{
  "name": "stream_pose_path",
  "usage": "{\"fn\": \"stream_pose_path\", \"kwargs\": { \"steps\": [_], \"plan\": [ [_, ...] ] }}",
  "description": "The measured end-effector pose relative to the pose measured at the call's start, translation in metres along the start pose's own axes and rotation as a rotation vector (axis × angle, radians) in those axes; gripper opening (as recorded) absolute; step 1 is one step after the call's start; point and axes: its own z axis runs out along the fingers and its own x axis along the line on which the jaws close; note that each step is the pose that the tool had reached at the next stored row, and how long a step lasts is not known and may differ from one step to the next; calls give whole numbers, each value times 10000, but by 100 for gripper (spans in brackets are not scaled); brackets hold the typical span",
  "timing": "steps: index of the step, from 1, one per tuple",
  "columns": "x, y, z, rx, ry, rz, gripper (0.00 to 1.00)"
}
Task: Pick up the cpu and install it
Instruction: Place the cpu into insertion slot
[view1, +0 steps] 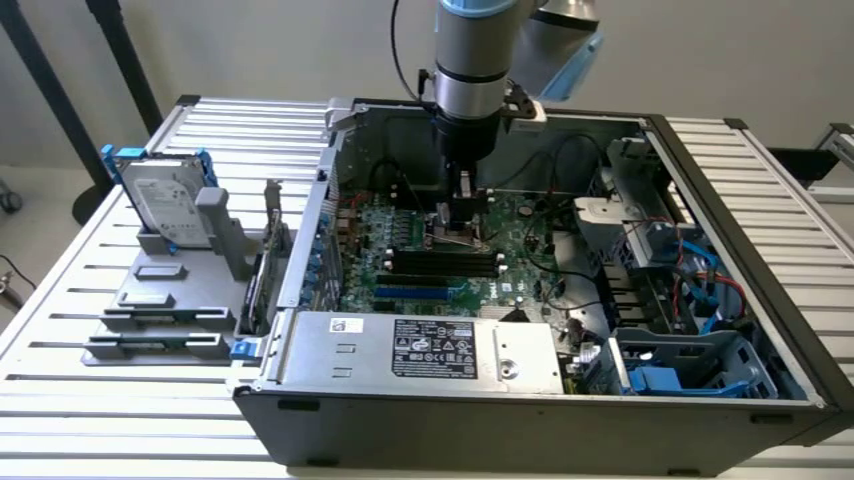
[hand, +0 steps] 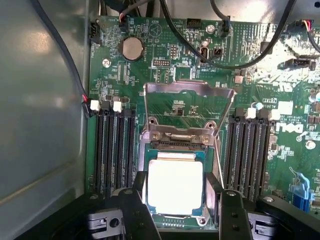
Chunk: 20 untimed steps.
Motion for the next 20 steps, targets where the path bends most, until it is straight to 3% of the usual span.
{"fn": "stream_pose_path", "kwargs": {
  "steps": [8, 13, 20],
  "plan": [
    [-54, -49, 50, -8, 4, 178, 55],
    [-68, -41, 77, -10, 97, 182, 55],
    [-71, -43, 142, -9, 133, 227, 55]
  ]
}}
